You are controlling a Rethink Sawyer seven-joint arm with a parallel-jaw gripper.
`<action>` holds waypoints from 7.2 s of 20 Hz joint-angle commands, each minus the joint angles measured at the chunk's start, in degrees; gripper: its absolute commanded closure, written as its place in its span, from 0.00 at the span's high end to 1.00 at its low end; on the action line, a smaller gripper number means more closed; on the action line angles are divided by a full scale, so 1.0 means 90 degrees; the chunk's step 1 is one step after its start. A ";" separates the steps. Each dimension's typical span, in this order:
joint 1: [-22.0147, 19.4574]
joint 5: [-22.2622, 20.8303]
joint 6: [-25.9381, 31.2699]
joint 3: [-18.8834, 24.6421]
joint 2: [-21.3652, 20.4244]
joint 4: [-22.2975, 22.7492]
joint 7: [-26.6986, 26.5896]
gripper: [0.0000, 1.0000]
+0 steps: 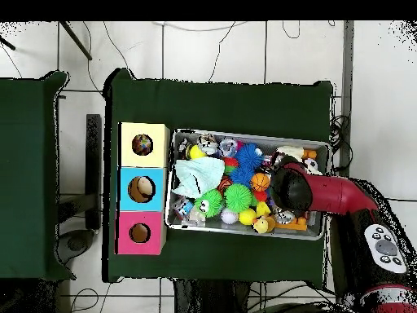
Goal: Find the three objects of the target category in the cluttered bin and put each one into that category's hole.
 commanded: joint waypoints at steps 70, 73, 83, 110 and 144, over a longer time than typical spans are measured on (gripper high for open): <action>0.0325 0.0753 0.3882 0.0867 -0.1846 -0.0416 -0.0642 0.00; 0.0748 0.0706 0.4056 0.0632 -0.1929 -0.0464 -0.0072 0.00; 0.1743 0.0291 0.3203 -0.0259 -0.1595 -0.0433 0.1218 0.00; 0.2220 0.1511 0.4466 -0.0954 -0.2317 -0.0205 0.0728 0.00; 0.2007 0.1646 0.4104 -0.1188 -0.2232 0.0304 0.0528 0.00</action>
